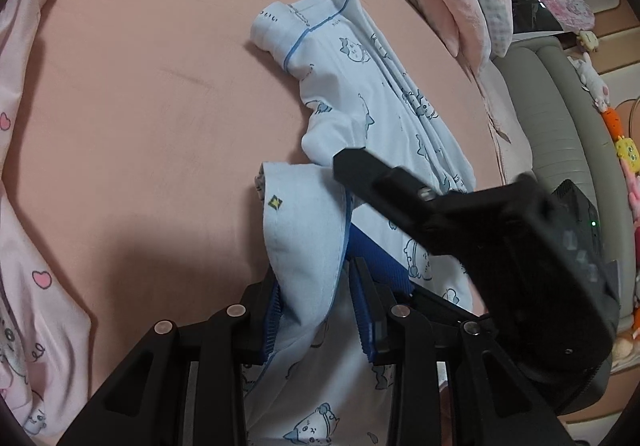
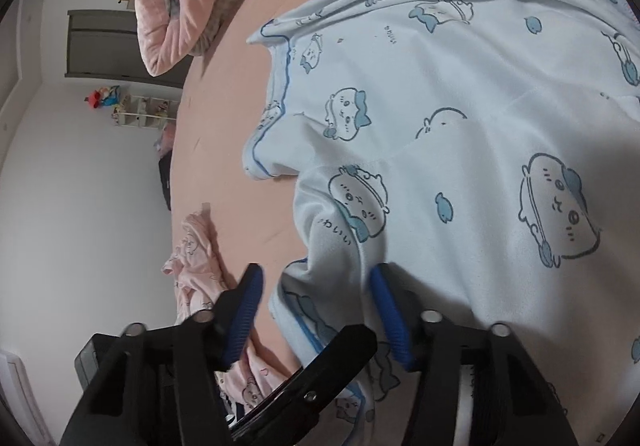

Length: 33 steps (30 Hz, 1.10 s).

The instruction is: Fold clothes

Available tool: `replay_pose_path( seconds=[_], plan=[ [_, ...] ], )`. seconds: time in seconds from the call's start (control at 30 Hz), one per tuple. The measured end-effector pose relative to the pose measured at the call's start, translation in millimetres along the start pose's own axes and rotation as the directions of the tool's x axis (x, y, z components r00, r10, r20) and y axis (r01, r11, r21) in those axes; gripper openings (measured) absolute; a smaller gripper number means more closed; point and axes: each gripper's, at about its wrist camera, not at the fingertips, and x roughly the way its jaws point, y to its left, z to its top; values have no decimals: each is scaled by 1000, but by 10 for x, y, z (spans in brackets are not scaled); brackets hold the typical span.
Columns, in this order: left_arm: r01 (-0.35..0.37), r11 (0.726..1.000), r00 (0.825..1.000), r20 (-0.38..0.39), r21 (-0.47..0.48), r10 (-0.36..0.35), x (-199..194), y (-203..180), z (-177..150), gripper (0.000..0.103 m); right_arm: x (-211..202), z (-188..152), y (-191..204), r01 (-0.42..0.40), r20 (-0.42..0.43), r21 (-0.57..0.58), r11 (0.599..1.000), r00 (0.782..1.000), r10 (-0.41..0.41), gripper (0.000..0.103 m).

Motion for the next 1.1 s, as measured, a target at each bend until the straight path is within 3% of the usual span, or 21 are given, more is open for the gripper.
replay_pose_path(
  seconds=[0.13,0.2,0.33,0.4,0.57,0.67,0.97,1.1],
  plan=[
    [-25,999,1000,-2,-22,25,-31,37,13,30,26,-12,-77,16,-2,2,1000,1000,-16,17],
    [-38,999,999,-3,-33,38,-47,56,20,34,38,-19,-147,16,-15,18,1000,1000,-15,14],
    [-56,997,998,-2,-54,56,-92,94,24,62,29,-27,-263,-9,-27,47,999,1000,10,13],
    [-26,996,1000,2,-80,26,-124,130,38,63,16,-40,-281,0,-24,44,999,1000,1,13],
    [11,987,1000,22,-158,-7,-135,259,201,64,-22,-76,-310,24,-15,19,1000,1000,-23,10],
    [99,971,995,6,-218,-100,-13,316,285,64,-38,-92,-320,25,-12,12,1000,1000,-25,10],
    [141,965,990,32,-219,-138,203,207,427,62,-82,-150,-310,62,7,-26,998,998,-62,9],
    [136,959,991,44,-250,-129,211,265,378,36,-88,-165,-311,68,14,-42,997,998,-67,9]
  ],
)
